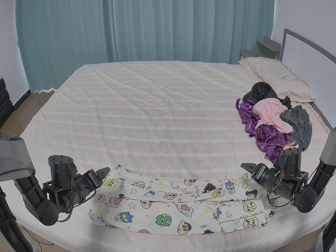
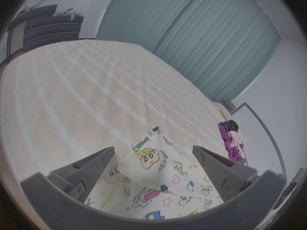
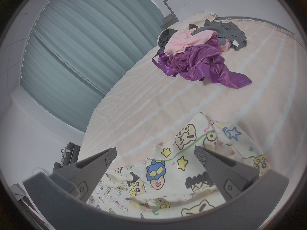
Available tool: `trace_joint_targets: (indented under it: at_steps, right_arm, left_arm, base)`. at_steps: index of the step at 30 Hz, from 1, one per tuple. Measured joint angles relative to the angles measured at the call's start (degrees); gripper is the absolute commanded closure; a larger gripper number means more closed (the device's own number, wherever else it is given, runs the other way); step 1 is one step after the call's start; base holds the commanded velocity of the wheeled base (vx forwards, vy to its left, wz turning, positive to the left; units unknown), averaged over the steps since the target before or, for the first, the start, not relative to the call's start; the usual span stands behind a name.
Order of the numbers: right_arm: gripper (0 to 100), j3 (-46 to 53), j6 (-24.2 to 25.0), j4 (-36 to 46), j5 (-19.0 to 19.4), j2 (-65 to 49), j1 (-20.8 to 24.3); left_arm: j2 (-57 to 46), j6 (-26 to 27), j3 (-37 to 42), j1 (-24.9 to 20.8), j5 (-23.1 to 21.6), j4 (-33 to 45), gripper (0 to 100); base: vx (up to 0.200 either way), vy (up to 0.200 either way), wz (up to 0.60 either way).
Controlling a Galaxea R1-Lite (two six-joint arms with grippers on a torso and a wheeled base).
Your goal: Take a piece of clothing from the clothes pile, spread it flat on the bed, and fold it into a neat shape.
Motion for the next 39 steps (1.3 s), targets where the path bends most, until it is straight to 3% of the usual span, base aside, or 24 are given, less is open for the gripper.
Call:
trace_joint_targets:
  at_steps: [9,13,18,28,39]
  right_arm:
    - [0,3.3,0.2,-0.3,0.3,-3.5,0.3]
    - [0,4.0,0.2,-0.3,0.5,-3.9,0.4]
    - [0,4.5,0.1,-0.3,0.5,-3.9,0.7]
    - [0,5.3,0.0,-0.4,0.5,-3.0,1.9]
    - [0,5.4,0.0,-0.4,0.4,-2.5,2.2]
  left_arm:
    - [-0.5,8.0,-19.0,1.5,-2.8,27.6,0]
    - [-0.2,12.3,-26.1,3.0,-9.7,37.1,0]
    - [1.4,22.3,-31.8,5.4,-16.7,45.6,0]
    - [6.6,24.6,-35.7,6.8,-23.6,47.5,0]
    - [10.4,26.5,-37.7,6.3,-24.1,47.3,0]
  base:
    - [0.000,0.000,0.00]
    - [0.000,0.000,0.00]
    - [0.000,0.000,0.00]
    - [0.000,0.000,0.00]
    - [0.000,0.000,0.00]
